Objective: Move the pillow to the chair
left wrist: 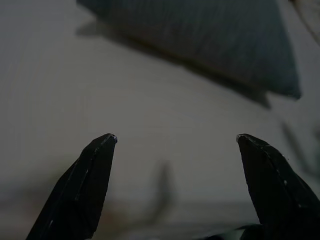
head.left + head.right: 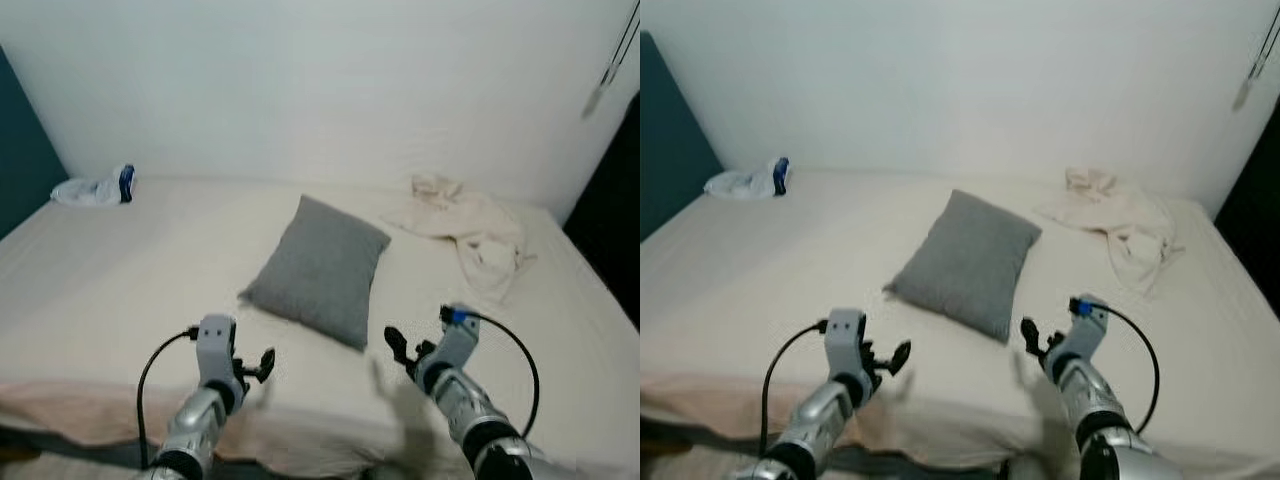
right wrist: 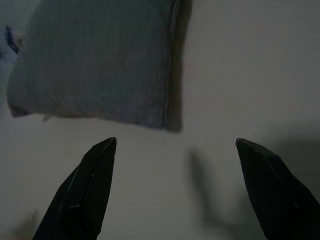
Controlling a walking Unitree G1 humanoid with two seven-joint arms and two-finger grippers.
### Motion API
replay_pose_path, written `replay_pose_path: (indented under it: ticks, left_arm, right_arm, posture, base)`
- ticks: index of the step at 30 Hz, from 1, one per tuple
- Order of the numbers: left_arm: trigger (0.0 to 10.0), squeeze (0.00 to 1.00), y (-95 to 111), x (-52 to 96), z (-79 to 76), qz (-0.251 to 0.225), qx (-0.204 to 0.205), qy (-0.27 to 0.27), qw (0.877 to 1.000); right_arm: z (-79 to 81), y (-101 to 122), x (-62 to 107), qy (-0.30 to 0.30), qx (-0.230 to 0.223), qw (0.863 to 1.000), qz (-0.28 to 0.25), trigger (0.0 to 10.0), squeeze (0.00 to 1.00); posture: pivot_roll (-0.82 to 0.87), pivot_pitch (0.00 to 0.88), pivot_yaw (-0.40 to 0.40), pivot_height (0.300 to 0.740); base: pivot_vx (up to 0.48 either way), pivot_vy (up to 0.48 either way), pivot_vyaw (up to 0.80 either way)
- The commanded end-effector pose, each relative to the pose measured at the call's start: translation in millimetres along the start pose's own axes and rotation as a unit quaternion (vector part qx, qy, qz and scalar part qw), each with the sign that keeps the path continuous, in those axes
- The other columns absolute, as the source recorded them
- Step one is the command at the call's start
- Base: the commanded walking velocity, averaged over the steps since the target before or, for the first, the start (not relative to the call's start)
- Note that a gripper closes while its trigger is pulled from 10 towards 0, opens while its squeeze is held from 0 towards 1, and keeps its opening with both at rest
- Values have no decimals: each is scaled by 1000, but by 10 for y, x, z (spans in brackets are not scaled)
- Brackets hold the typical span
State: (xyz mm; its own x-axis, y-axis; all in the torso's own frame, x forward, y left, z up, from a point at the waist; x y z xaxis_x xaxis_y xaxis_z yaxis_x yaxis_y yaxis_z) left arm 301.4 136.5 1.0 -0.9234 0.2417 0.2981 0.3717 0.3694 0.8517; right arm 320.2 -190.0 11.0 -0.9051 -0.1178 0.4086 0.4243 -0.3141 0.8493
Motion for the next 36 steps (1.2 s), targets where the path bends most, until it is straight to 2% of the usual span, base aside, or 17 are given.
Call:
replay_pose_path:
  ticks: [1, 4, 6, 8, 12, 17, 19, 20, 24, 27, 29, 30, 31, 32, 36]
  left_arm:
    - [10000, 0, 6, 12, 5, -5, -4, -5, 1000]
    - [10000, 0, 48, 7, 8, -14, -7, -9, 1000]
    - [10000, 0, 170, -7, 9, -39, -17, -21, 999]
    - [10000, 0, 201, -11, 8, -45, -19, -24, 999]
    - [10000, 0, 329, -22, 1, -69, -28, -36, 997]
    - [10000, 0, 437, 0, -20, -93, -44, -56, 993]
    - [10000, 0, 534, 94, -17, -115, -63, -74, 989]
    - [10000, 0, 534, 94, -17, -115, -63, -74, 989]
    - [10000, 0, 815, 338, -11, -155, -68, -84, 982]
    - [10000, 0, 880, 404, -13, -161, -72, -86, 981]
    - [10000, 0, 1060, 555, -12, -176, -87, -86, 977]
    - [10000, 0, 1060, 555, -12, -176, -87, -86, 977]
    - [10000, 0, 1231, 676, -33, -188, -104, -85, 973]
    - [10000, 0, 1282, 720, -55, -189, -108, -85, 972]
    - [10000, 0, 1326, 779, -94, -190, -109, -87, 972]
  right_arm:
    - [17, 61, -9, 8, -17, 1000, -23, 10000, 0]
    - [33, 146, -21, 21, -31, 998, -45, 10000, 0]
    - [71, 389, -35, 59, -64, 990, -109, 10000, 0]
    - [61, 451, -33, 61, -73, 988, -124, 10000, 0]
    - [-29, 663, -10, 51, -102, 978, -174, 10000, 0]
    - [-167, 721, 14, 14, -128, 975, -182, 10000, 0]
    - [-222, 712, 23, -9, -136, 975, -178, 10000, 0]
    - [-222, 712, 23, -9, -136, 975, -178, 10000, 0]
    - [-222, 750, 25, -9, -141, 972, -189, 10000, 0]
    - [-219, 765, 25, -8, -142, 971, -193, 10000, 0]
    - [-190, 835, 23, 6, -147, 967, -210, 10000, 0]
    - [-190, 835, 23, 6, -147, 967, -210, 10000, 0]
    - [-123, 952, 21, 43, -140, 961, -234, 10000, 0]
    - [-95, 1000, 21, 58, -137, 958, -243, 10000, 0]
    - [-72, 1057, 20, 67, -133, 956, -251, 10000, 0]
  posture:
    - [-35, 0, 30, 586]
    - [-28, 0, 35, 586]
    - [-16, 0, 44, 586]
    - [-9, 0, 49, 586]
    - [8, 0, 63, 586]
    - [38, 45, 85, 586]
    - [85, 130, 116, 586]
    - [85, 130, 116, 586]
    - [163, 264, 173, 586]
    - [171, 274, 179, 586]
    - [223, 334, 212, 586]
    - [223, 334, 212, 586]
    - [262, 374, 232, 586]
    - [266, 379, 235, 586]
    - [275, 389, 238, 586]
  base:
    - [0, 0, 0]
    - [0, 0, 0]
    - [0, 0, 0]
    - [0, 0, 0]
    - [0, 0, 0]
    - [0, 0, 0]
    - [0, 0, 0]
    - [0, 0, 0]
    - [0, 0, 0]
    - [0, 0, 0]
    - [0, 0, 0]
    - [0, 0, 0]
    - [0, 0, 0]
    - [0, 0, 0]
    - [0, 0, 0]
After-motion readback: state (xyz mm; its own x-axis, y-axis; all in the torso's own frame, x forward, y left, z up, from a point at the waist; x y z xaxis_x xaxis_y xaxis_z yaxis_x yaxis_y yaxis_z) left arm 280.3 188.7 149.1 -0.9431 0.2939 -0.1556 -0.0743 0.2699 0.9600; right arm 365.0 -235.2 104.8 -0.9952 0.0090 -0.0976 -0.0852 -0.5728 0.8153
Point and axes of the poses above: a point about 5 cm out from each wrist's last joint towards the gripper, its own x axis pointing back from the gripper into the wrist, its own y axis along the axis of the wrist's last joint, z = x × y, the point moved 1 cm from there along -x, pointing out of the wrist towards the gripper, and after that the axes turned 12 degrees about x, right-handed, at the moved point
